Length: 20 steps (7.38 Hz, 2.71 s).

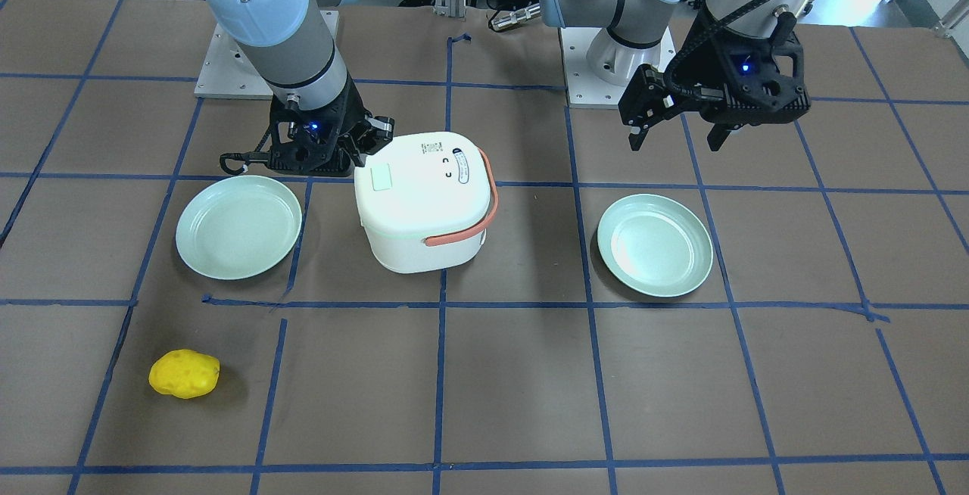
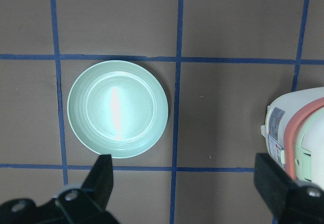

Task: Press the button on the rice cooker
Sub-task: 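Lower the closed right gripper onto the green lid button, then press the green button down with the right gripper fingertips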

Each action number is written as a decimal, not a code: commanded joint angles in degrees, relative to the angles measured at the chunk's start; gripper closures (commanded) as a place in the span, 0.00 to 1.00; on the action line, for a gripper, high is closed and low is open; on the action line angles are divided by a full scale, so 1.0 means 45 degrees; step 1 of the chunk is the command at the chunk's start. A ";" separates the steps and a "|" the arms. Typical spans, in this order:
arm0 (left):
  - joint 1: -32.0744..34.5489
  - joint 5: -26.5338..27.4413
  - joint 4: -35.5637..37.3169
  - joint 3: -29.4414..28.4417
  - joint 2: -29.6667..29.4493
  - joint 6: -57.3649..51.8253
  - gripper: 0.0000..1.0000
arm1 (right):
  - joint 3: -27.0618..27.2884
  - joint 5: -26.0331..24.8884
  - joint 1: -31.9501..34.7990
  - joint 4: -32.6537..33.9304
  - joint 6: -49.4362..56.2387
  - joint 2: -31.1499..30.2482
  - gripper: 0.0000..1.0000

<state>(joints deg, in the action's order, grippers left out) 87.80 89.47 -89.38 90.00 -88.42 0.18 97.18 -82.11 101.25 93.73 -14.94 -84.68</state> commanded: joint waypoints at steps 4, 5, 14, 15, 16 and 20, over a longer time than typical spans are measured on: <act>0.0000 0.0000 0.0000 0.0000 0.0000 0.0000 0.00 | 0.0492 0.0785 0.0234 0.0694 -0.0001 0.0243 1.00; 0.0000 0.0000 0.0000 0.0000 0.0000 0.0000 0.00 | 0.0667 0.0765 0.0234 0.0694 -0.0001 0.0243 1.00; 0.0000 0.0000 0.0000 0.0000 0.0000 0.0000 0.00 | 0.0728 0.0784 0.0234 0.0870 -0.0021 0.0361 1.00; 0.0000 0.0000 0.0000 0.0000 0.0000 0.0000 0.00 | 0.0650 0.0688 0.0234 0.0889 -0.0253 0.0341 1.00; 0.0000 0.0000 0.0000 0.0000 0.0000 0.0019 0.00 | 0.0321 0.0706 0.0234 0.0773 -0.0700 0.0186 1.00; 0.0000 0.0000 0.0000 0.0000 0.0000 0.0000 0.00 | -0.2350 0.0591 0.0215 -0.1117 -0.1192 -0.0633 0.00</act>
<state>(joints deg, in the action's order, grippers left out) 87.80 89.47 -89.38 90.02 -88.42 0.22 90.91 -79.00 102.29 92.02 -19.70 -86.10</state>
